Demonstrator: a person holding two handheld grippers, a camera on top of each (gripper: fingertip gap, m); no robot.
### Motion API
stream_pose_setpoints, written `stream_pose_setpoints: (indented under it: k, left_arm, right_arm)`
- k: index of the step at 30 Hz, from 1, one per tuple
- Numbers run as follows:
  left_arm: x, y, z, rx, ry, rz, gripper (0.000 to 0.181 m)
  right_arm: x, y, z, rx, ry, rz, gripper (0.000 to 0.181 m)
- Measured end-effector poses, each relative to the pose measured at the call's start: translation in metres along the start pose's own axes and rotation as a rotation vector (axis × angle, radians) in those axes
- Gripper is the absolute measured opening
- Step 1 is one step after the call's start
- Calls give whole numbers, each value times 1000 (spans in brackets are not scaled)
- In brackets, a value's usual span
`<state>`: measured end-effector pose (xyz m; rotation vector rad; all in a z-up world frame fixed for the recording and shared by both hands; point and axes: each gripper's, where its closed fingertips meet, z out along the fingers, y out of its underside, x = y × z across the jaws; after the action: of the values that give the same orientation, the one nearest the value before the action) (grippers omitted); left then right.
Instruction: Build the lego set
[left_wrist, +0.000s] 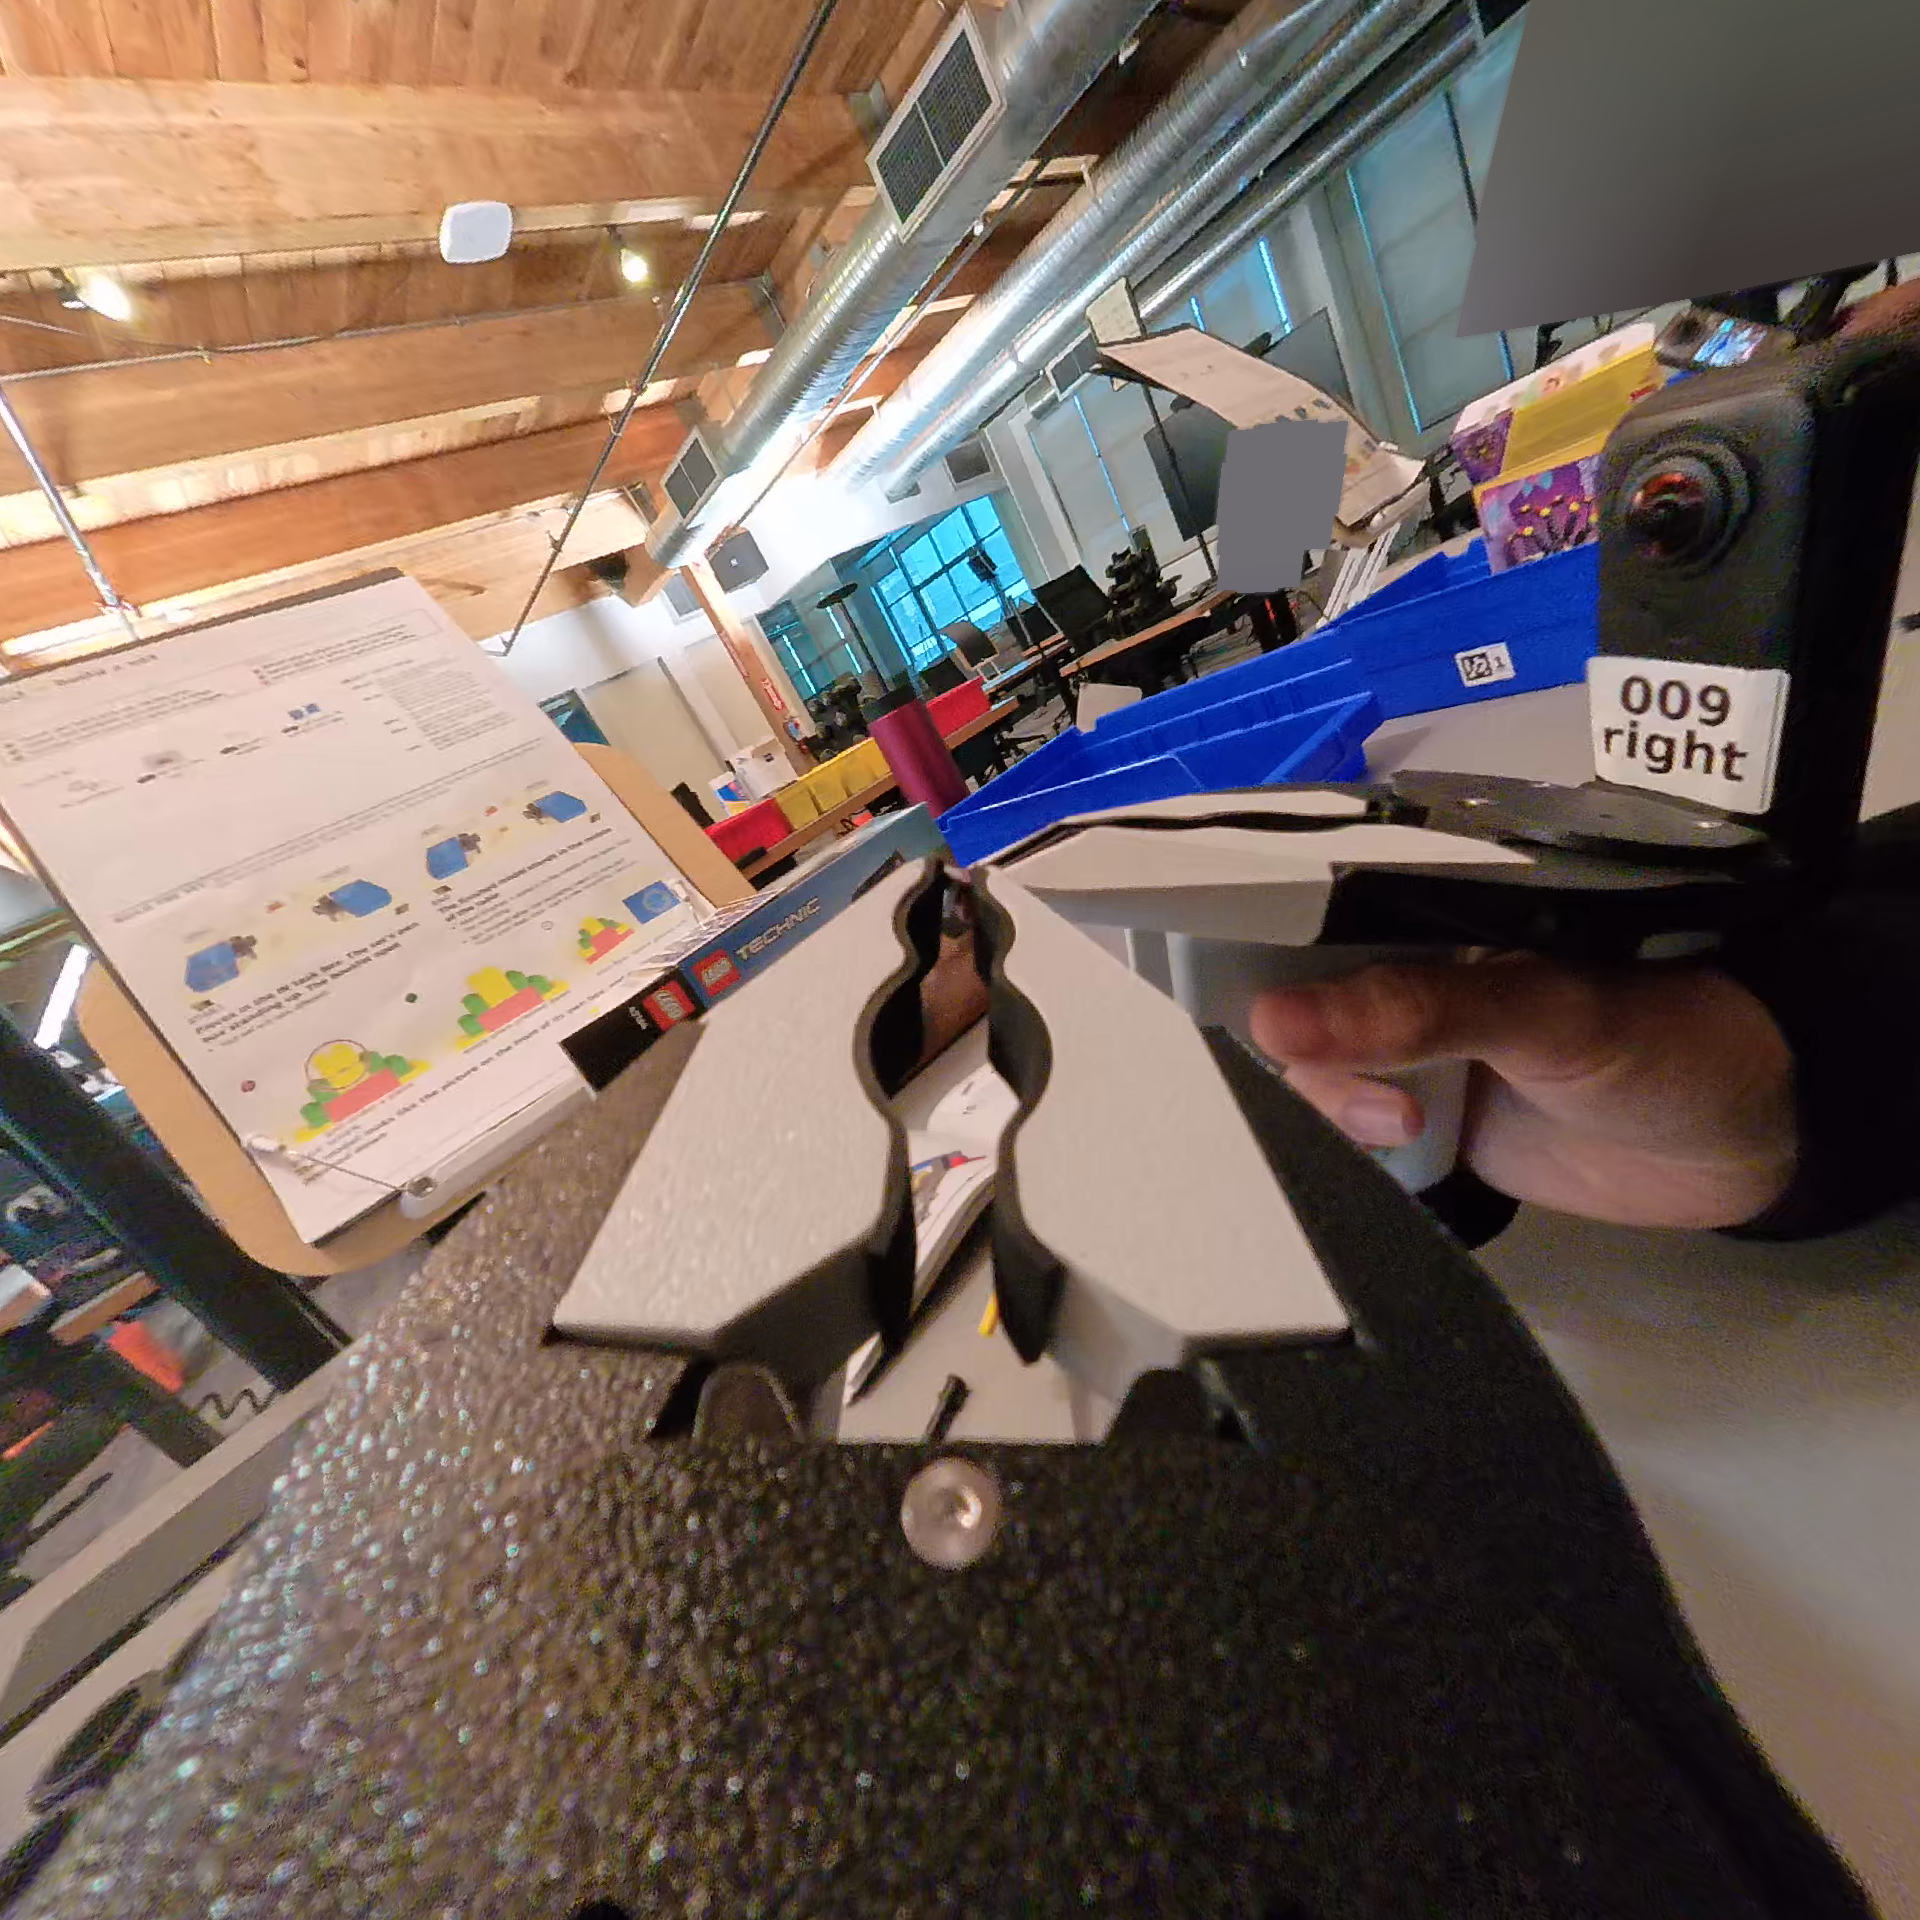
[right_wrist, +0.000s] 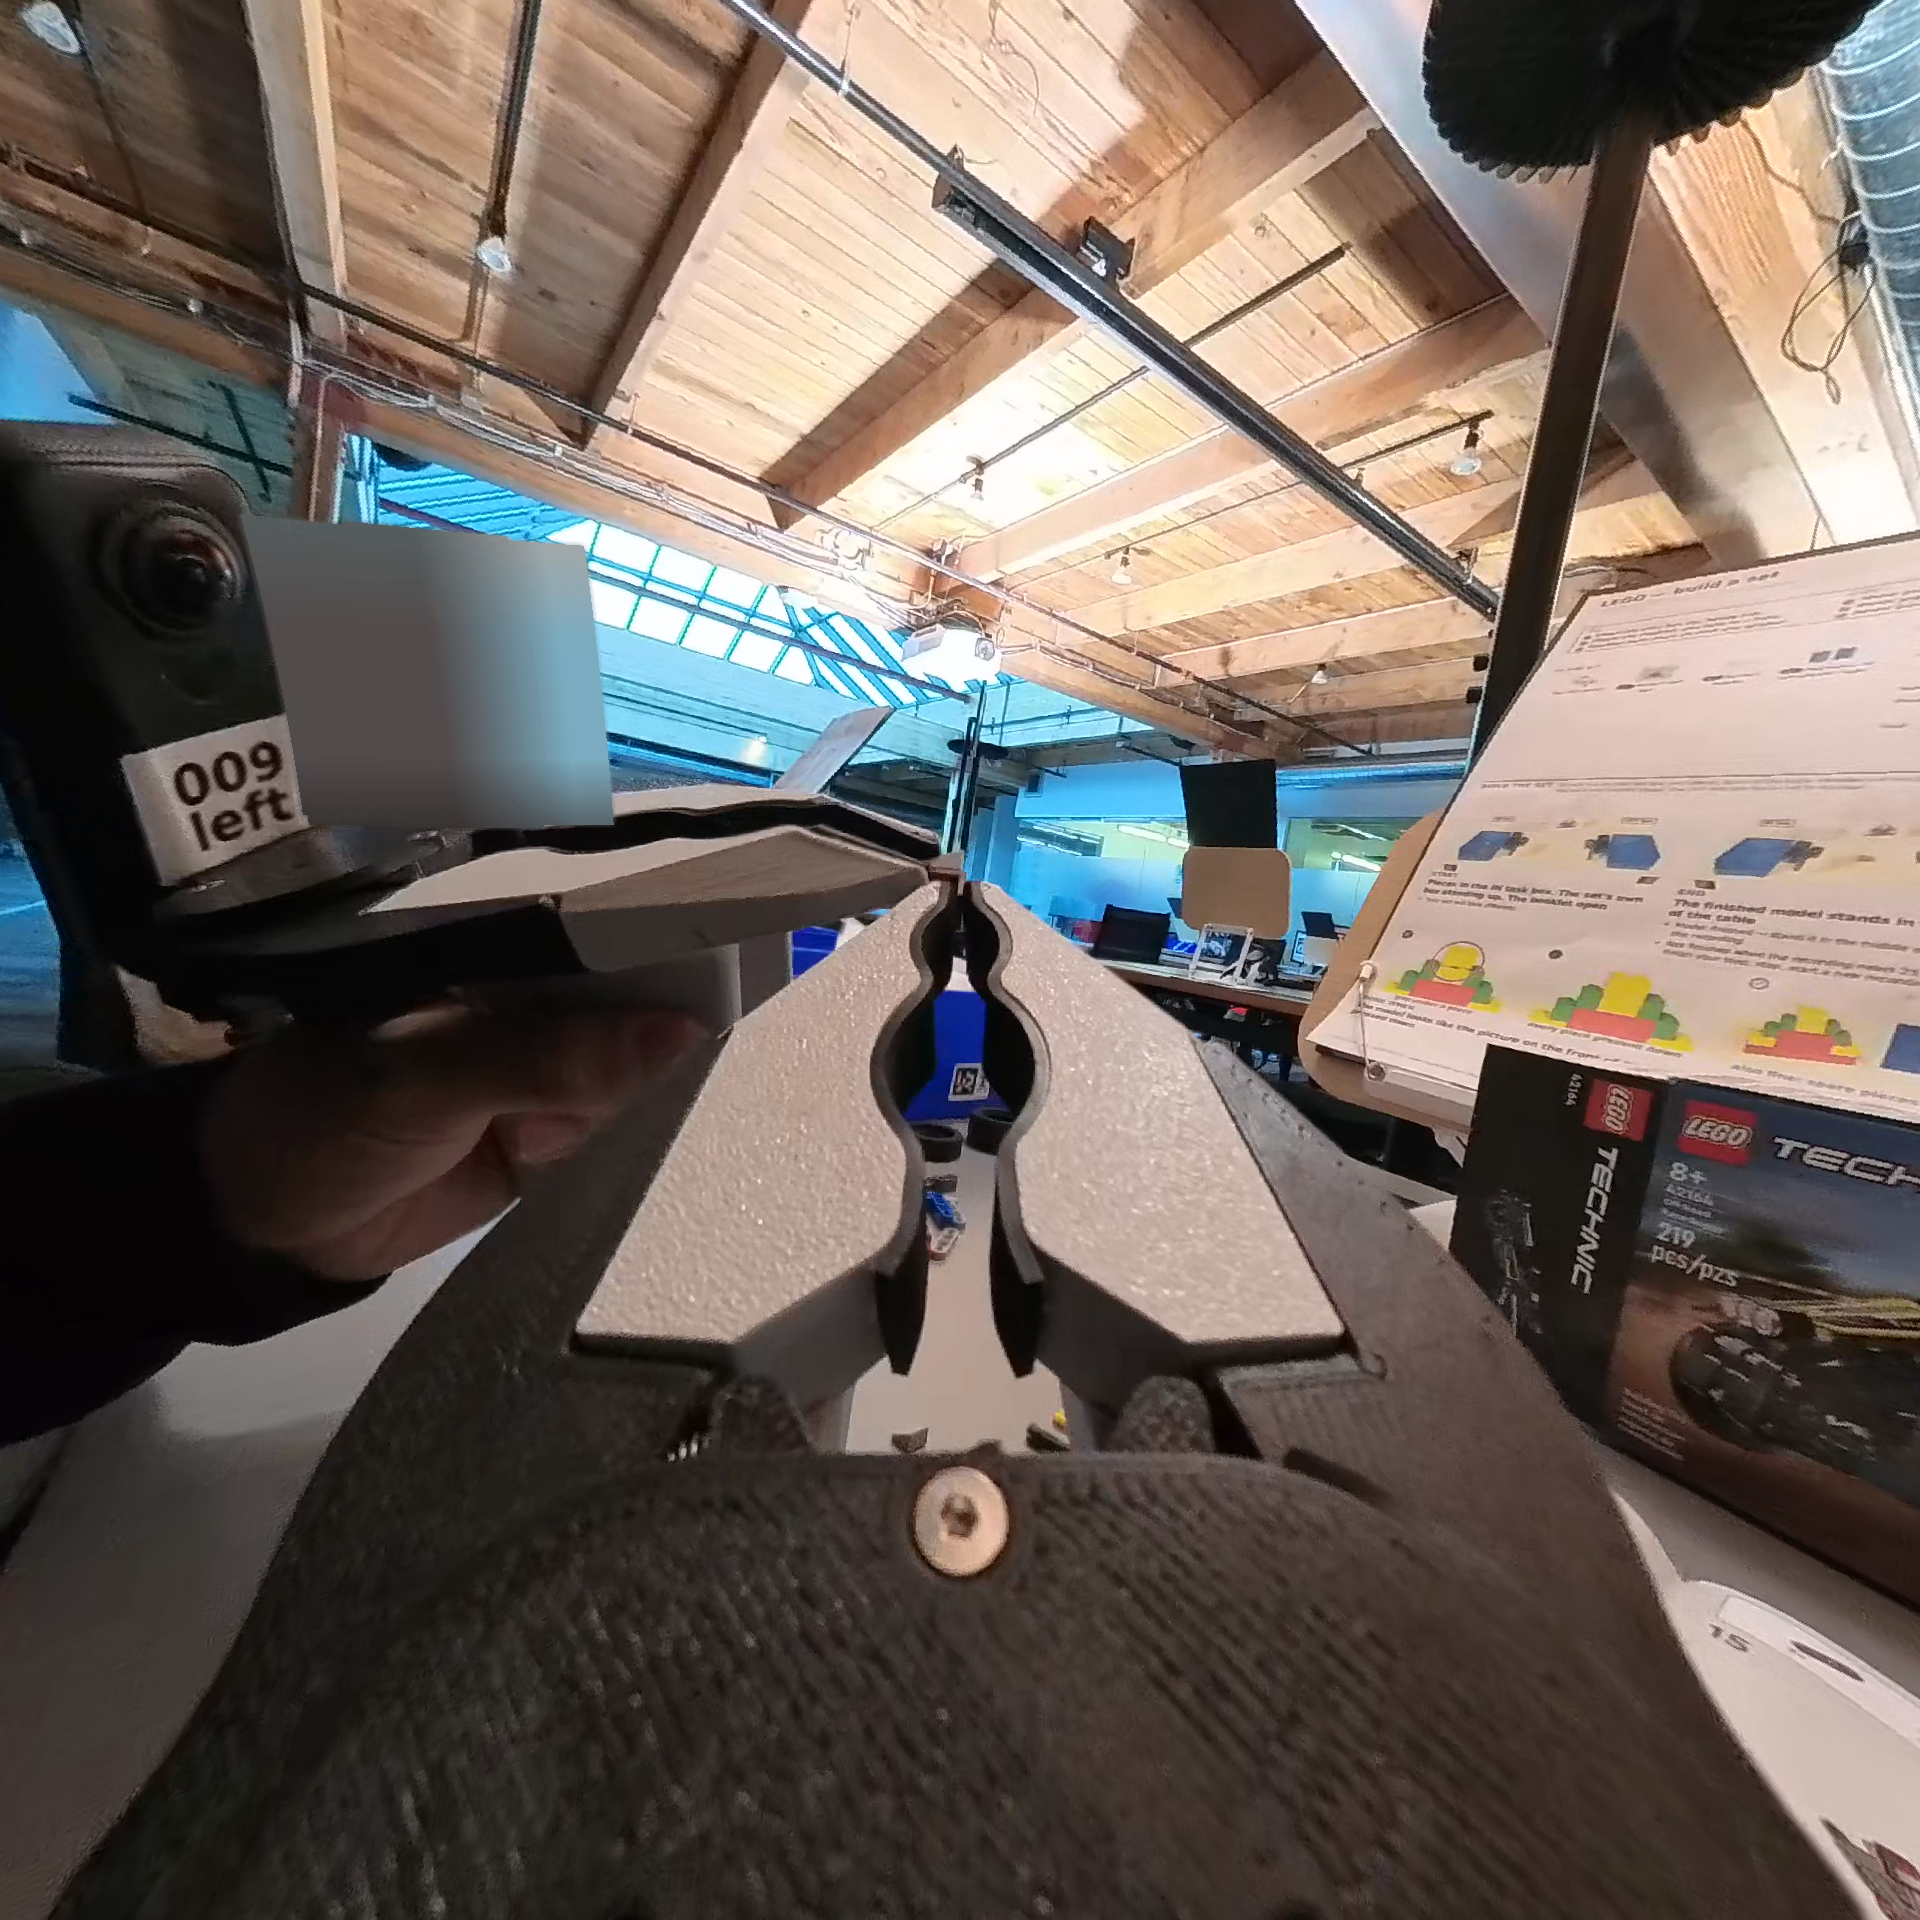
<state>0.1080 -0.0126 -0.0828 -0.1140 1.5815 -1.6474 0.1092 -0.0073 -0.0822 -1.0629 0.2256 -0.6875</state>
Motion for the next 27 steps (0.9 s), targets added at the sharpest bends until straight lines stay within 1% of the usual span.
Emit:
stream_pose_setpoints:
  k: [3,6,13,16,20,24,27]
  left_arm:
    - [0,0,1,8,6,-27,4]
    - [0,0,2,6,0,-29,5]
    - [-4,1,1,3,-27,-15,16]
    - [-4,4,2,-24,-28,35,14]
    - [-4,6,2,-62,-33,103,13]
    - [-4,10,4,-124,-61,244,9]
    - [-4,17,4,-179,-70,328,7]
  right_arm:
    - [1,-1,-1,4,7,-21,0]
    - [2,-1,-1,17,-9,27,0]
    - [2,-3,-1,31,-23,31,0]
    - [2,-3,-2,37,-25,58,0]
    - [3,-1,-1,39,-40,150,0]
    - [6,4,-1,24,-41,221,0]
    - [7,9,0,-8,-30,221,0]
